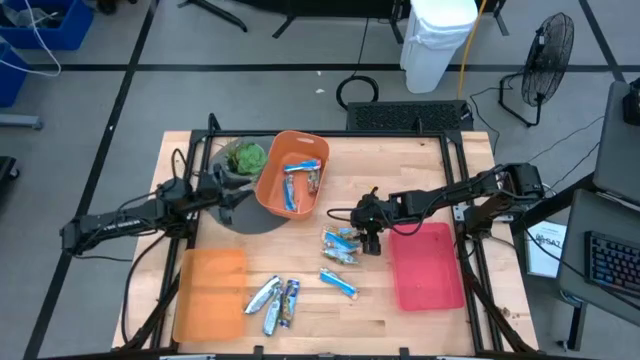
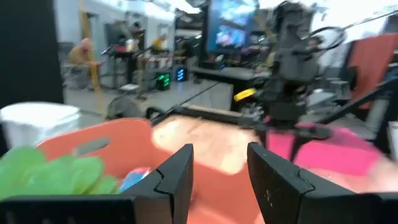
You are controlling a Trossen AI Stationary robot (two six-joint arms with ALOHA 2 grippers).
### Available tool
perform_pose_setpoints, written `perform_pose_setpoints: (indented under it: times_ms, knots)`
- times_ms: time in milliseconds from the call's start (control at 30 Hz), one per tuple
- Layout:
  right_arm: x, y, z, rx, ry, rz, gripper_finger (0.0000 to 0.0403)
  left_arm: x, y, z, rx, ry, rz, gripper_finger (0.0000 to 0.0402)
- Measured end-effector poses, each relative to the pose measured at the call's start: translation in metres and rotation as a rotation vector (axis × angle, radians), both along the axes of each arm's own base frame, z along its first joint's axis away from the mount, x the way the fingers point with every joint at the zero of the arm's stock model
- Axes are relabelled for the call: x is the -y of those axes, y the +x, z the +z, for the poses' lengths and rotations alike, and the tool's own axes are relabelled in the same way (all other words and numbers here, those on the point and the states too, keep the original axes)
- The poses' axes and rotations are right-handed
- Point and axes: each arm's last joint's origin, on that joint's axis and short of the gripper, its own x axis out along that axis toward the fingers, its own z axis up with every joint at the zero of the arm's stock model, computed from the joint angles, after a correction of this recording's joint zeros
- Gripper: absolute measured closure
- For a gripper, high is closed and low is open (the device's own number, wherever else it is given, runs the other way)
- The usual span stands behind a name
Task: Pick and place Granola Bars by type
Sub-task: Put the yellow granola bar into the red bin
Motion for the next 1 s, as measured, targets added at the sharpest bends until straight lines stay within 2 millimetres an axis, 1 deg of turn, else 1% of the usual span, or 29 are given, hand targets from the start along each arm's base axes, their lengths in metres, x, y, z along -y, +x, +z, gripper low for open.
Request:
perform_pose_setpoints:
  times_ms: [133,367,467,600,667,733,800,900,933,1000]
  knots:
    - [0.001,0.001,-0.005,-0.017,-0.023,-0.013,0.0202,0.002,0.000,0.000,0.001,0.006,-0.064,0.0247]
    - [0.002,0.006,-0.031,-0.096,-0.024,-0.013,0.0202,0.002,0.000,0.000,-0.002,-0.005,-0.064,0.0247]
    - [0.002,0.009,-0.033,-0.083,-0.024,-0.013,0.0202,0.002,0.001,0.000,-0.002,-0.005,-0.063,0.0247]
    - [0.002,0.009,-0.028,-0.057,-0.026,-0.013,0.0212,0.002,0.001,0.000,0.001,-0.017,-0.064,0.0247]
    - [0.002,0.008,-0.023,-0.038,-0.025,-0.013,0.0232,0.002,0.001,0.000,0.004,-0.036,-0.066,0.0247]
    - [0.002,0.008,-0.018,-0.024,-0.028,-0.010,0.0262,0.002,0.001,0.000,0.008,-0.050,-0.067,0.0247]
    - [0.002,0.007,-0.015,-0.012,-0.036,0.003,0.0301,0.002,0.001,0.000,0.013,-0.058,-0.067,0.0247]
    - [0.002,0.005,-0.008,0.013,-0.049,0.023,0.0371,0.002,0.000,0.001,0.018,-0.056,-0.067,0.0247]
    - [0.002,0.005,-0.005,0.020,-0.057,0.035,0.0386,0.002,0.000,0.001,0.018,-0.056,-0.067,0.0247]
    - [0.002,0.004,-0.003,0.021,-0.059,0.044,0.0393,0.002,0.000,0.001,0.018,-0.056,-0.067,0.0247]
